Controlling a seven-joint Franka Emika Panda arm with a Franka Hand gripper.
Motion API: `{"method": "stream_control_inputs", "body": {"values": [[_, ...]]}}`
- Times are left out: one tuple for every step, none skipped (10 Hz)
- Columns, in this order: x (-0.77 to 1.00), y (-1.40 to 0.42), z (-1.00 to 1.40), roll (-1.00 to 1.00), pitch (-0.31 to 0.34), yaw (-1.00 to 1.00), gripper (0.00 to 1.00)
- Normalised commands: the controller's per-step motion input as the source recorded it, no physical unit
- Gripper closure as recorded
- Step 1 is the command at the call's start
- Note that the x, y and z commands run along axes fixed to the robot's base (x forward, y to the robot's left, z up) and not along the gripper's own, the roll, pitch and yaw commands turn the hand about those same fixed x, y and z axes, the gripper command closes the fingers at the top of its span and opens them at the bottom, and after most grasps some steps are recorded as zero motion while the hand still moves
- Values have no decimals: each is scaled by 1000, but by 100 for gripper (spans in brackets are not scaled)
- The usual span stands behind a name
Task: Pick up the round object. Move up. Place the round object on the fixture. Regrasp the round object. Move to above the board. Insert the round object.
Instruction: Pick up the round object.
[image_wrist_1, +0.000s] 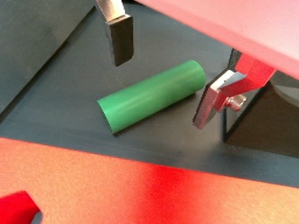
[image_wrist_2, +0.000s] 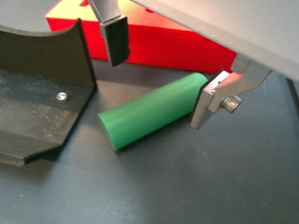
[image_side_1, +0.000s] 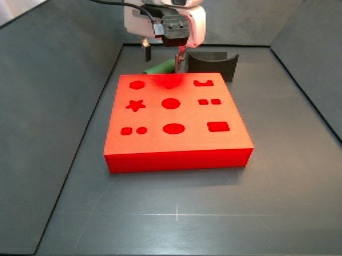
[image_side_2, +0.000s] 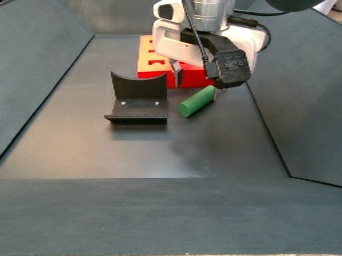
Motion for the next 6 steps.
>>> {"method": "stream_control_inputs", "body": {"values": [[-229,26,-60,-67,-71,-129,0],[-163,0,-14,-46,-53,-86,0],[-57,0,-214,0,-66,-14,0],[0,251,-234,-73,-39,0,0],[-34,151,-271,0,-46,0,0],[66,129,-154,0,0,40,0]]}}
